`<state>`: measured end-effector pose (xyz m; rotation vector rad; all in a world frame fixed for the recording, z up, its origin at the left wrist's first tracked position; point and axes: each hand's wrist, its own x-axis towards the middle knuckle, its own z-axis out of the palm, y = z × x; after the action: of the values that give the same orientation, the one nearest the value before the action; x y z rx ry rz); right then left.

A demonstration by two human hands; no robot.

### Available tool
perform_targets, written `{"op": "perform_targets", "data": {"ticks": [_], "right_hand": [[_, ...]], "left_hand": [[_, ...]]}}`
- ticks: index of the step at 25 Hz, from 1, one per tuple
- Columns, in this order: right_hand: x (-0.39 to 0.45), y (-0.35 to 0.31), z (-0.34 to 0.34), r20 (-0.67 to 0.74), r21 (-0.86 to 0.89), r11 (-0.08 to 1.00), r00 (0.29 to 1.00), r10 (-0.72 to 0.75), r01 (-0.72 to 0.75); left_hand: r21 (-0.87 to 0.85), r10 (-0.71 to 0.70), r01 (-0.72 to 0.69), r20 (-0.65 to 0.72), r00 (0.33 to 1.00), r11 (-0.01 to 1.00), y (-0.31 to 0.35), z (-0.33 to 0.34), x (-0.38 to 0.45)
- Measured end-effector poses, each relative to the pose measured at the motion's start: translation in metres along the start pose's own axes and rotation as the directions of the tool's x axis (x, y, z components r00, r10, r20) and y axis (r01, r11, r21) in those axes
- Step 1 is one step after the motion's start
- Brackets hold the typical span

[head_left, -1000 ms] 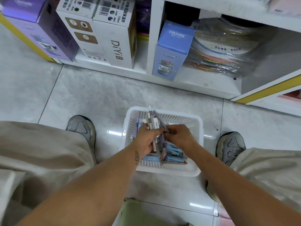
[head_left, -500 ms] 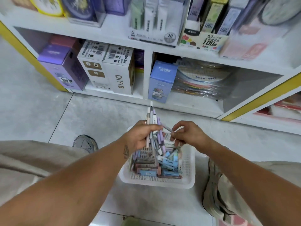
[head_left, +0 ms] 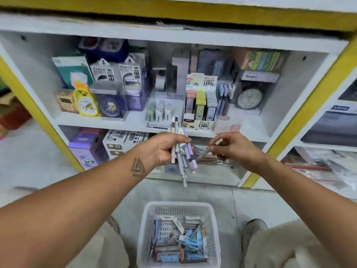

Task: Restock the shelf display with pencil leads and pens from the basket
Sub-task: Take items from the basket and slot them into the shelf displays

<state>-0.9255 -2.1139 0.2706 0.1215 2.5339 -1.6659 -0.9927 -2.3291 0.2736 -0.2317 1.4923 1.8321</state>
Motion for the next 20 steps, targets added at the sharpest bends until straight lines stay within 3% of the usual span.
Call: {"op": "perform_targets", "data": {"ticks": [7,9,12,16,20], "right_hand": [[0.008,-0.061,-0.055,-0.335,0.149,0.978,0.938,-0.090,0.147],[0.015,-0.072,-0.072,-0.468,0.087,0.974,0.872,-0.144,0.207],[0.028,-0.075,-0.092,-0.597,-0.185,0.960,0.752,-0.281,0.212],[0.040,-0.062,-0.097,-0.610,-0.392,0.902,0.682,-0.403,0.181],[0.057,-0.042,-0.097,-0.544,-0.499,0.852,0.709,-0.449,0.157]], "left_hand": [[-0.060,0.045,-0.043,0.041,0.998,0.997,0.067,0.052,-0.003],[-0.070,0.081,-0.079,0.030,0.996,0.994,0.079,0.066,0.009],[-0.113,0.113,-0.108,0.041,0.993,0.988,0.089,0.082,0.026],[-0.143,0.127,-0.122,0.026,0.992,0.982,0.096,0.082,0.045],[-0.157,0.115,-0.121,-0.043,0.992,0.980,0.104,0.074,0.060]]}}
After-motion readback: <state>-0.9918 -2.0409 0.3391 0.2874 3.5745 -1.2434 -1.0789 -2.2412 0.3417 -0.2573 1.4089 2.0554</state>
